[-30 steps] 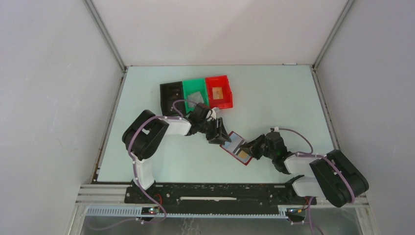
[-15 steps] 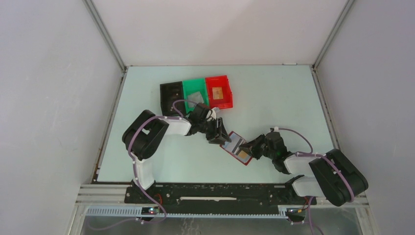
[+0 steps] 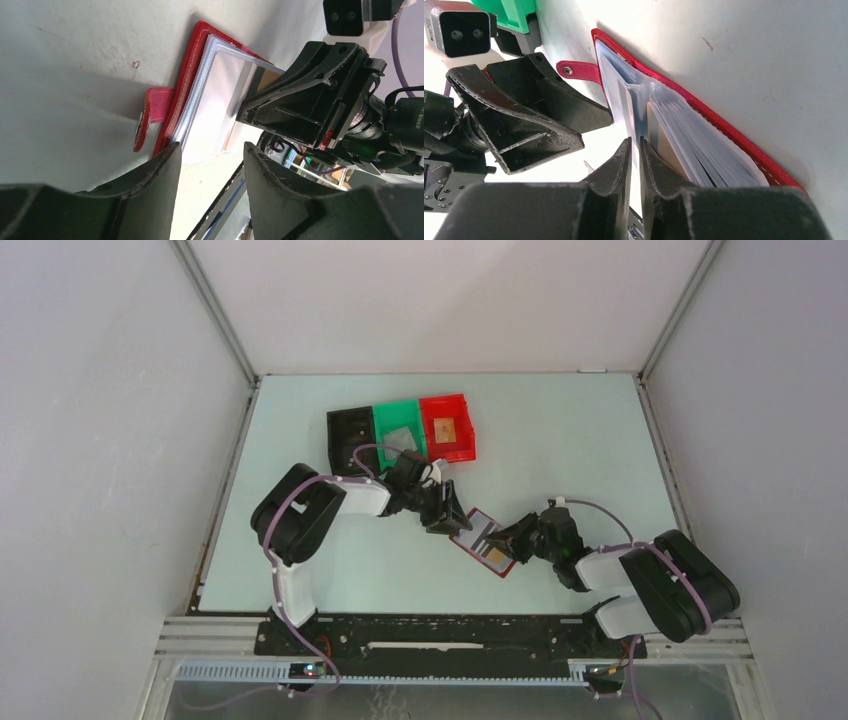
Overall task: Take the credit cards out of the card holder
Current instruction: Remove the credit card from the card holder.
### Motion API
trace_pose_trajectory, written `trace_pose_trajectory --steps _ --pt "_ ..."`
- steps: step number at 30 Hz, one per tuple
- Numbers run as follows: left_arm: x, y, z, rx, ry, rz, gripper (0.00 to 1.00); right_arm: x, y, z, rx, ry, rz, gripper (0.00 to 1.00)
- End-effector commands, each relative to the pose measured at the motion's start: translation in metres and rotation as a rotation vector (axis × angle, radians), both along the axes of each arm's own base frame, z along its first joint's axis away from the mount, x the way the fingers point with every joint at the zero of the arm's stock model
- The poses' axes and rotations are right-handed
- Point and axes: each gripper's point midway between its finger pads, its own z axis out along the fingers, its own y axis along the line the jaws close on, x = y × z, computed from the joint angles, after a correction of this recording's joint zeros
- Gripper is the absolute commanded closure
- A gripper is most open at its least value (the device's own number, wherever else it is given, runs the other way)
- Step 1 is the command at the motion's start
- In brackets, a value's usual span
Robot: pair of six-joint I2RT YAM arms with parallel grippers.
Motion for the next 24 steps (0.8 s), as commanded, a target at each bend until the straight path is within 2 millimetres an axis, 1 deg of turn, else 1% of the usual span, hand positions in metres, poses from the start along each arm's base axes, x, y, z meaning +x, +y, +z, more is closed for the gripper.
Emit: trace_pose_trajectory --steps 1,5,6,16,24 --pt "0.003 0.005 -0.015 0.054 0.013 0.014 0.45 -0.008 -0.008 -0.018 -0.056 0.05 -0.001 0.84" --pt "0.005 0.005 -0.016 0.061 0.012 0.024 0.45 -0.008 -0.01 -0.016 -0.064 0.043 -0.006 0.98" --pt "0.006 0.006 -0.016 0.065 0.01 0.028 0.44 -0.009 -0.011 -0.015 -0.067 0.041 -0.007 1.0" --pt "0.01 0.011 -0.02 0.084 0.014 0.058 0.45 -0.017 -0.021 -0.009 -0.087 0.022 -0.031 1.0" --pt "0.011 0.011 -0.019 0.083 0.012 0.058 0.44 -0.025 -0.026 -0.004 -0.099 0.007 -0.043 1.0"
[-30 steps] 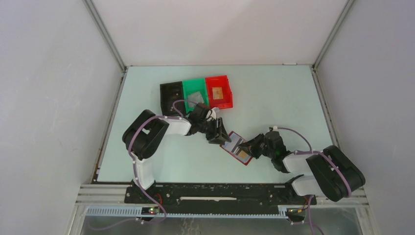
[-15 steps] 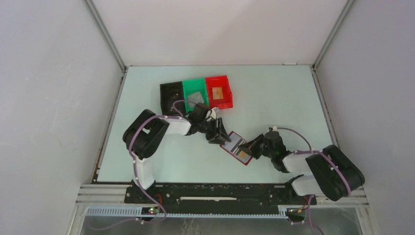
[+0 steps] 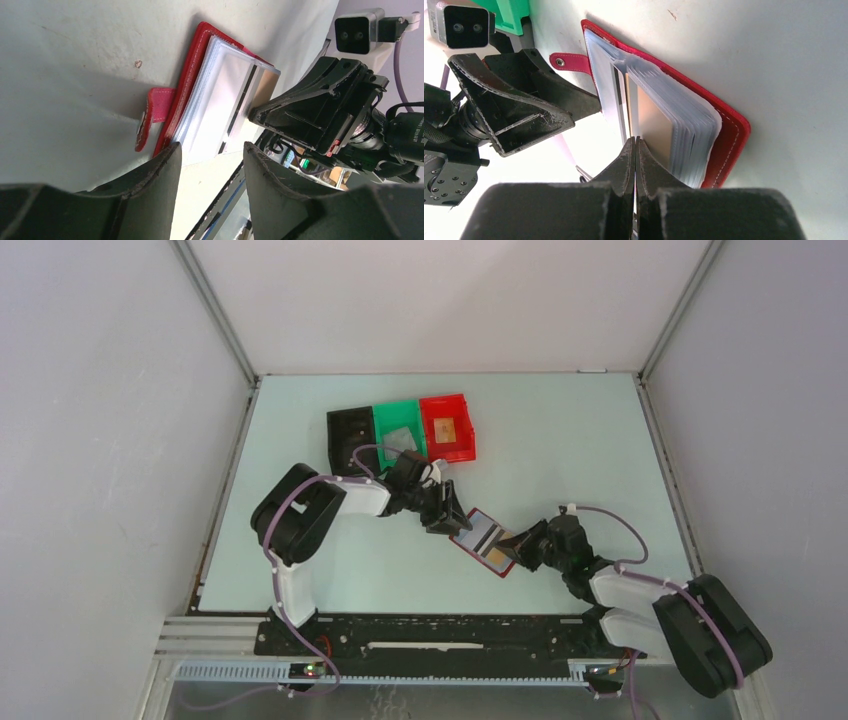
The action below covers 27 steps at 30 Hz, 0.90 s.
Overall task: Take the credit cards out of the card holder
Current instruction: Remove the credit card from the card holder.
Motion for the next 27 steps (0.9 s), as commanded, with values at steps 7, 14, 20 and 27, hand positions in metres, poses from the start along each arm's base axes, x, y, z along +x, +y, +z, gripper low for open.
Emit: trace_pose_trajectory --steps 7,14,20,27 --pt "0.012 0.006 0.001 0.046 -0.054 0.026 0.44 0.0 -0.003 -0.001 -0.043 -0.014 0.006 0.89" --pt "0.008 0.001 0.006 0.021 -0.053 -0.007 0.44 0.01 0.0 0.004 -0.047 -0.019 0.001 0.69" --pt "0.0 -0.006 -0.001 0.021 -0.026 -0.035 0.44 0.011 -0.005 -0.001 -0.078 0.008 -0.026 0.65" --pt "-0.012 -0.015 -0.003 0.013 -0.01 -0.079 0.44 0.005 -0.011 -0.019 -0.106 0.062 -0.052 0.65"
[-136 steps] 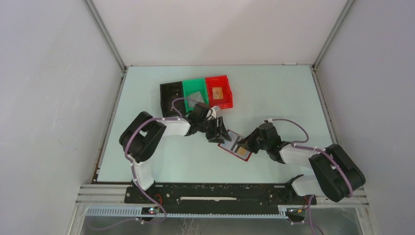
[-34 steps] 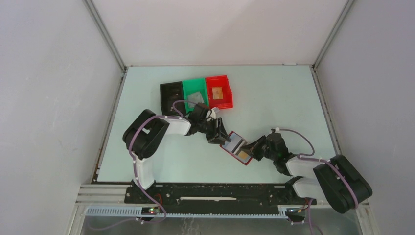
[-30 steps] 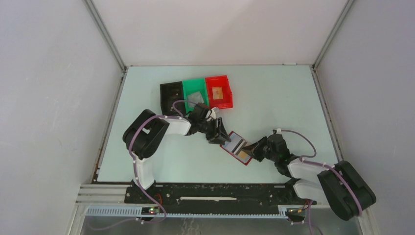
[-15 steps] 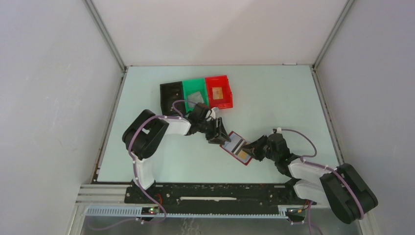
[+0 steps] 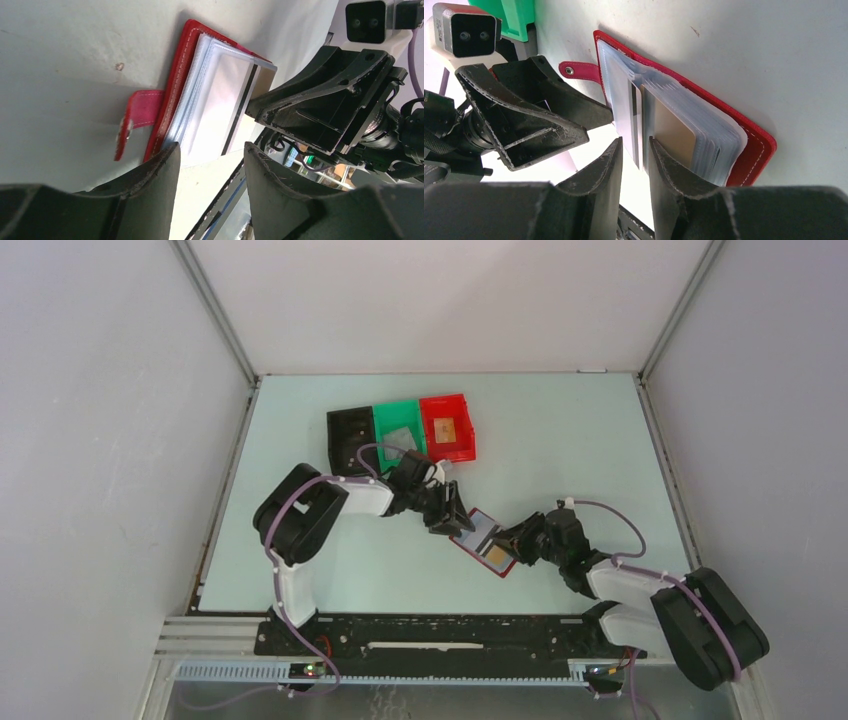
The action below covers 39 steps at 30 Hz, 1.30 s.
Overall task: Take the credit cards out of the card holder
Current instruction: Remove the credit card from the card holder.
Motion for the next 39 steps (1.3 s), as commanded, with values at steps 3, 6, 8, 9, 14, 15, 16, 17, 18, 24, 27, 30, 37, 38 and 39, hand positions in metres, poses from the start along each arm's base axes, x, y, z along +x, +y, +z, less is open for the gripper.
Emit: trace_pose_trajectory --steps 3,6,8,9,14,15,16,17,18,24,27,30,37,38,39 --pt "-0.01 -0.01 -0.005 0.009 0.003 -0.063 0.44 -0.006 -0.013 -0.027 -0.08 0.078 -0.046 0.66" --pt "-0.012 -0.011 -0.008 0.011 0.014 -0.067 0.44 -0.005 -0.012 -0.029 -0.075 0.082 -0.046 0.66" --pt "-0.013 -0.011 -0.009 0.013 0.017 -0.069 0.44 -0.005 -0.011 -0.029 -0.067 0.082 -0.044 0.68" --pt "-0.013 -0.011 -0.011 0.017 0.021 -0.067 0.44 -0.005 -0.01 -0.029 -0.061 0.079 -0.043 0.7" --pt "-0.013 -0.01 -0.013 0.02 0.025 -0.065 0.44 -0.003 -0.006 -0.024 -0.036 0.054 -0.027 0.77" --pt "-0.012 -0.01 -0.012 0.019 0.025 -0.064 0.44 -0.003 -0.005 -0.025 -0.034 0.054 -0.023 0.77" --pt "-0.012 -0.011 -0.011 0.018 0.023 -0.066 0.44 -0.002 -0.003 -0.025 -0.031 0.052 -0.016 0.77" --pt "-0.013 -0.011 -0.012 0.019 0.024 -0.066 0.44 -0.002 -0.002 -0.026 -0.027 0.055 -0.01 0.76" --pt "-0.012 -0.011 -0.012 0.018 0.023 -0.067 0.44 -0.003 -0.001 -0.027 -0.023 0.059 -0.002 0.76" --pt "-0.013 -0.01 -0.012 0.02 0.025 -0.066 0.44 -0.004 0.005 -0.03 -0.002 0.066 0.016 0.82" --pt "-0.013 -0.01 -0.013 0.023 0.024 -0.065 0.44 -0.005 0.004 -0.031 -0.003 0.071 0.007 0.98" --pt "-0.012 -0.009 -0.014 0.03 0.024 -0.061 0.44 -0.008 0.0 -0.031 -0.011 0.073 -0.003 1.0" --pt "-0.009 -0.005 -0.02 0.057 0.031 -0.038 0.44 -0.016 -0.009 -0.03 -0.035 0.074 -0.017 1.0" --pt "-0.009 -0.005 -0.02 0.058 0.033 -0.035 0.44 -0.016 -0.01 -0.029 -0.036 0.07 -0.018 1.0" --pt "-0.008 -0.004 -0.022 0.061 0.036 -0.031 0.44 -0.017 -0.011 -0.029 -0.038 0.069 -0.021 1.0"
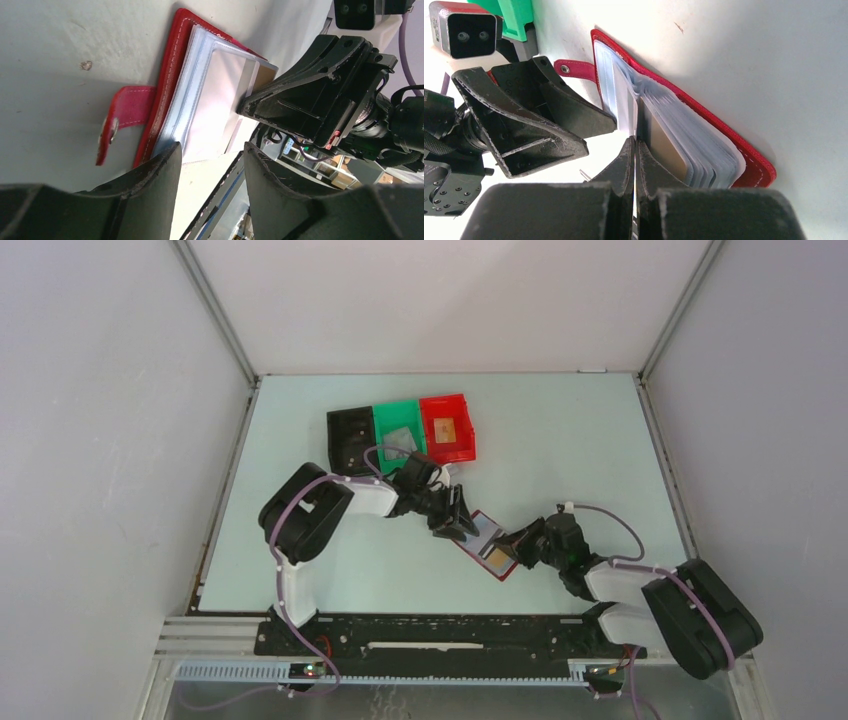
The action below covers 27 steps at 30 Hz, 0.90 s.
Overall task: Take the credit cards out of the card holder
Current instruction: Remove the credit card from the card holder.
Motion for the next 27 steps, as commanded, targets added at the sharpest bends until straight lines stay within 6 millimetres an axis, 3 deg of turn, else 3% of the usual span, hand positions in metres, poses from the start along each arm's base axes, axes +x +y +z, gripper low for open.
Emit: trace_pose_trajectory --steps 1,13,27 --pt "0.0031 0.0061 -0.0203 0.078 0.006 0.019 0.44 -0.0171 -0.0154 -0.021 -0.077 0.065 -0.017 1.0" --pt "0.004 0.0074 -0.0213 0.082 0.007 0.024 0.44 -0.0168 -0.0158 -0.0199 -0.062 0.056 -0.025 0.88" --pt "0.0032 0.0077 -0.0213 0.08 0.006 0.02 0.44 -0.016 -0.0159 -0.0188 -0.053 0.048 -0.032 0.83"
